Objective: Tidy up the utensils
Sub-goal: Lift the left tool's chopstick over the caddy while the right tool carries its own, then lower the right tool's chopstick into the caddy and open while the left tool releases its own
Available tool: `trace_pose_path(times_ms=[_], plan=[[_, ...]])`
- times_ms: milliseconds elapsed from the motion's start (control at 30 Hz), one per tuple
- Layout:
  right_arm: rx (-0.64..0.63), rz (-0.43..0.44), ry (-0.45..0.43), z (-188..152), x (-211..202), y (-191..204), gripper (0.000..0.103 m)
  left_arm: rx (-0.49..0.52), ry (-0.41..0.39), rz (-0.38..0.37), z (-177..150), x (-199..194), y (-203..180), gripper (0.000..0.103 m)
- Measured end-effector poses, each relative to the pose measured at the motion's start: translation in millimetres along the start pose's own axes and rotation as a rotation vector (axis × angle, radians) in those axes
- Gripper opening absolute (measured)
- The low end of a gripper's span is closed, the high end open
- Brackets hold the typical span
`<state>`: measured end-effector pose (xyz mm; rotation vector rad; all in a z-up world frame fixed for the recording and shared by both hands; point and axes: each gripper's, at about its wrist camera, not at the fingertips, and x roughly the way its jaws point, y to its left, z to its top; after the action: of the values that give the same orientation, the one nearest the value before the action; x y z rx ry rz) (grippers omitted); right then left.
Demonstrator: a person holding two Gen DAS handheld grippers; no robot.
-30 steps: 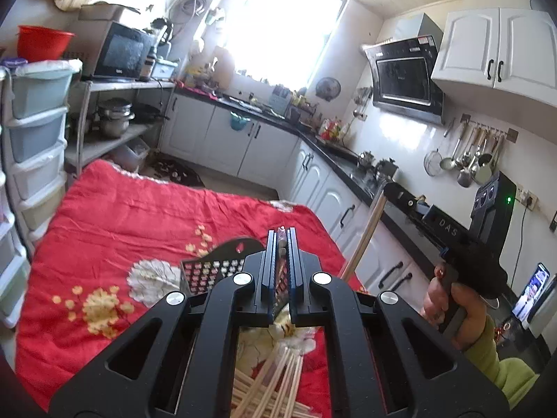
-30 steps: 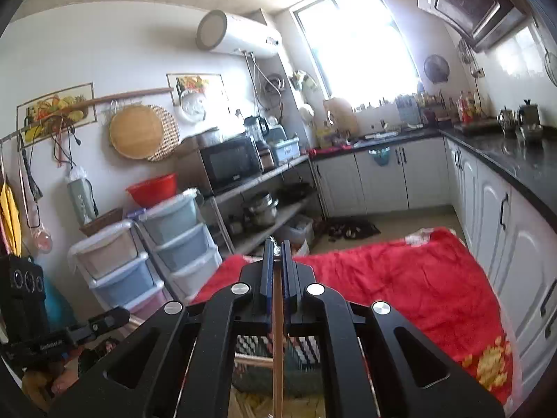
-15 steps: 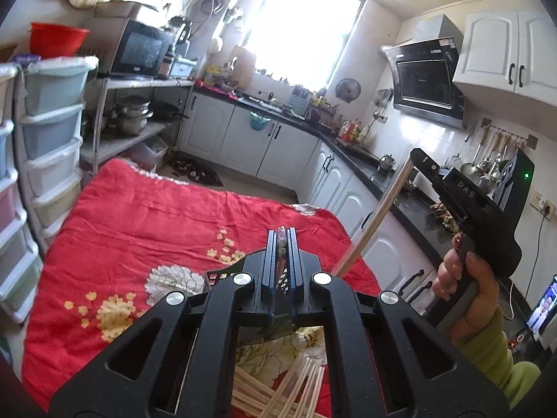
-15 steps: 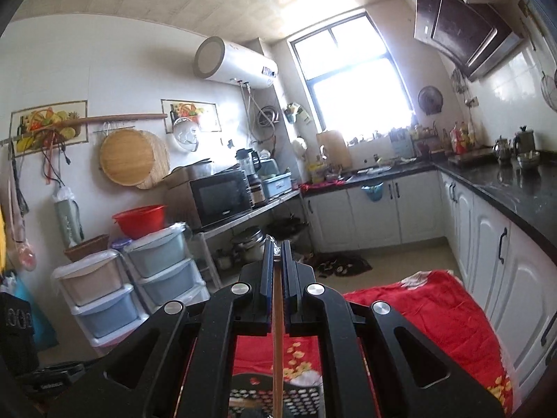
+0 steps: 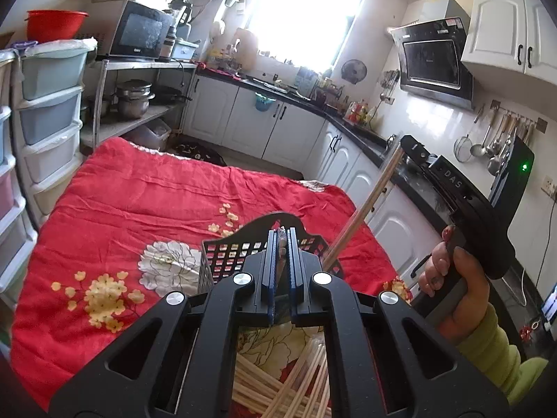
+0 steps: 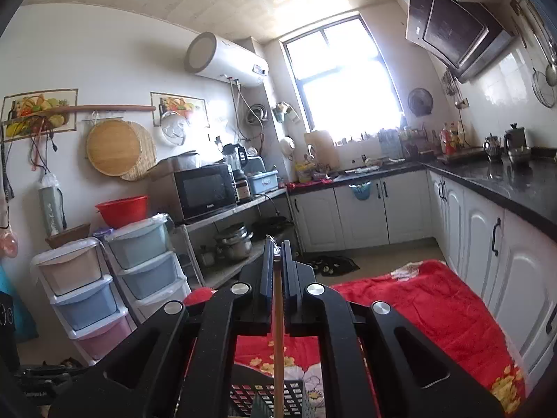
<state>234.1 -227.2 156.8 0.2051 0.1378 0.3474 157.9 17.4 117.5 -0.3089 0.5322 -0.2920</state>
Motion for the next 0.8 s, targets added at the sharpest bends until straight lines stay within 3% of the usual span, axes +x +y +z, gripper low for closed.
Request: trace_pose_path(times_ms=[500,633,800], plan=[[0.032,-0.037,0.086,-40.7,11.5,-5.1,0.006,-0.015,0.034,0.009,-17.3,22.4,7.2,0.003],[0.040,-0.048,0.102,-44.4,10.9,-7.4,0.020,-0.017,0.034,0.011,-18.3,23.3,7.6,0.004],[0.045,-0.061,0.119,-48.4,6.4,-10.3,0.023,-0.020,0.030,0.025,-20.2,21.6,9.3,0.013]])
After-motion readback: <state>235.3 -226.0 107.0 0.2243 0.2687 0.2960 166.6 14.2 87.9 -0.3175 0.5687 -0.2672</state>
